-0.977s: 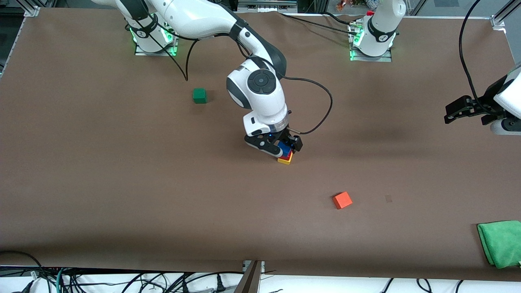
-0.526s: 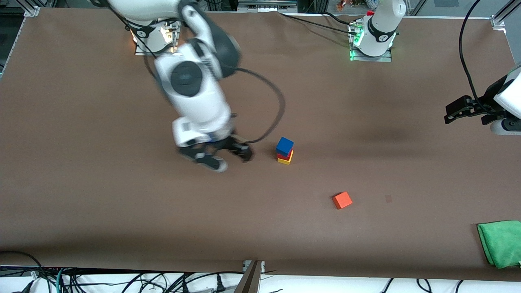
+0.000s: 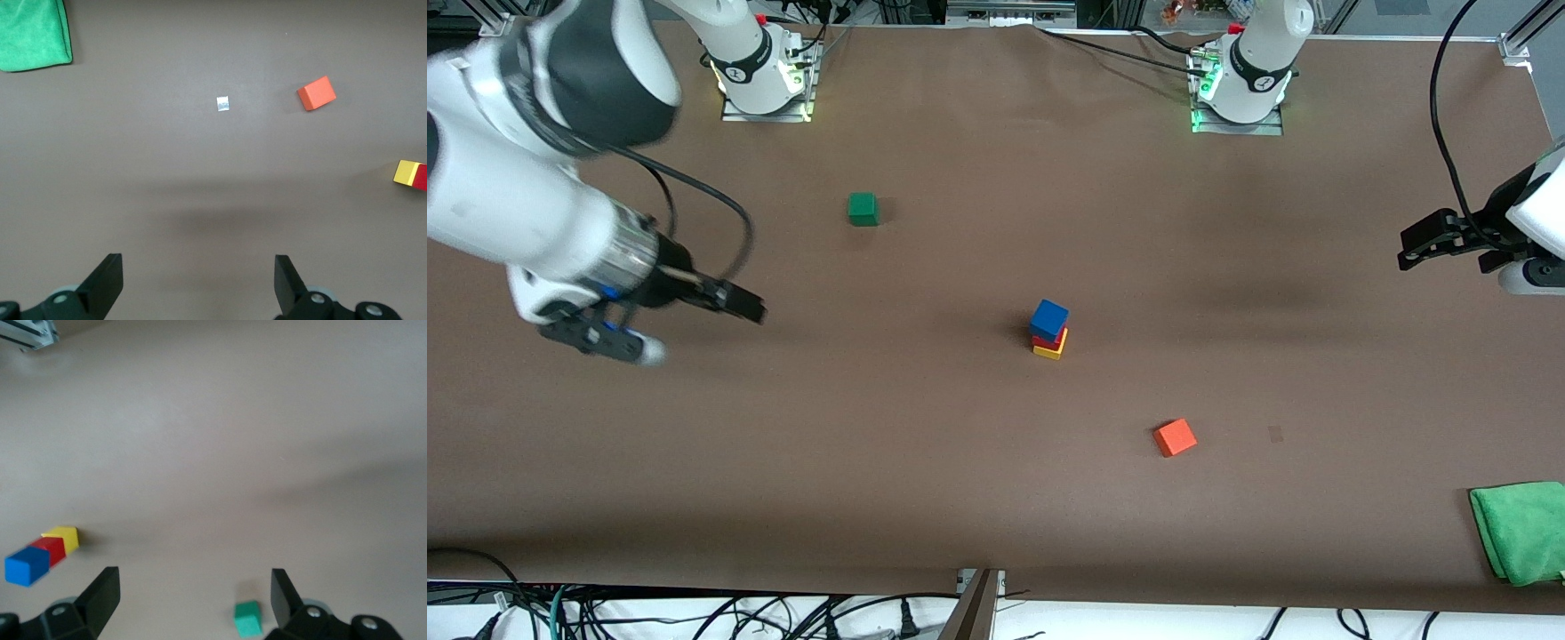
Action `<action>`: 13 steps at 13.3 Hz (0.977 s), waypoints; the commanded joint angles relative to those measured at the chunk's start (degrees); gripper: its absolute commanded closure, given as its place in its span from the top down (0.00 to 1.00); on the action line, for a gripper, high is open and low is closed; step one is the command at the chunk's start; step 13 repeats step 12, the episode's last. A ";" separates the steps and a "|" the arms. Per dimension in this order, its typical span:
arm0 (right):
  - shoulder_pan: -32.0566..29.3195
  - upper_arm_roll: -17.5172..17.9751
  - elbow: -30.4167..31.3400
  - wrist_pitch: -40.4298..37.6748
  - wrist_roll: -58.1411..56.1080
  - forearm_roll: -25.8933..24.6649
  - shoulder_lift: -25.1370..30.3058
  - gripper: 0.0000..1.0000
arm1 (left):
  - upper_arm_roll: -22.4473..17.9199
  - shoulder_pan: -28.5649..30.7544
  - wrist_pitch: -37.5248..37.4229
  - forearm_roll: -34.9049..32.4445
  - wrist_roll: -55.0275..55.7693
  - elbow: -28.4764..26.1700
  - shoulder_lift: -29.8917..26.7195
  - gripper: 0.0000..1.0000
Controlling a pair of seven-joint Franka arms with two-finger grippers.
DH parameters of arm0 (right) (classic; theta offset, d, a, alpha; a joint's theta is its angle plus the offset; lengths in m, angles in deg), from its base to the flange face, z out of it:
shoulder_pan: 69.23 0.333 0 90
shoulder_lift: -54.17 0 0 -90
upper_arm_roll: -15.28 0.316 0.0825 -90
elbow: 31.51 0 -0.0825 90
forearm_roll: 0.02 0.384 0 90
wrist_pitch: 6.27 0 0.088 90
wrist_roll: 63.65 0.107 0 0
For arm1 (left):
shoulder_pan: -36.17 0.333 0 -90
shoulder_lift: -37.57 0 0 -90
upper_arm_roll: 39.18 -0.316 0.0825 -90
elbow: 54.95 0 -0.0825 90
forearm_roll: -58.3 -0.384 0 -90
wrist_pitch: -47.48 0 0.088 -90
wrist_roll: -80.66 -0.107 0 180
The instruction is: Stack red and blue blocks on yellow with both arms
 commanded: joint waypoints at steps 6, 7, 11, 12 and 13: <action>1.21 0.42 25.17 7.34 -6.35 -9.77 20.49 1.00 | -0.07 -0.04 -0.65 0.48 -0.67 1.24 0.61 1.00; 1.21 0.42 24.91 7.34 -7.07 -9.95 20.40 1.00 | -0.07 -0.04 -0.65 0.56 -0.67 1.24 0.61 1.00; 1.21 0.42 23.24 7.16 -7.95 -9.77 19.17 1.00 | -0.07 -0.04 -0.73 0.56 -0.58 1.24 0.52 1.00; 1.21 0.42 22.80 6.90 -8.22 -9.77 19.08 1.00 | -0.07 -0.13 -0.73 0.56 -0.50 1.24 0.52 1.00; 1.21 0.42 22.80 6.90 -8.22 -9.77 19.08 1.00 | -0.07 -0.13 -0.73 0.56 -0.50 1.24 0.52 1.00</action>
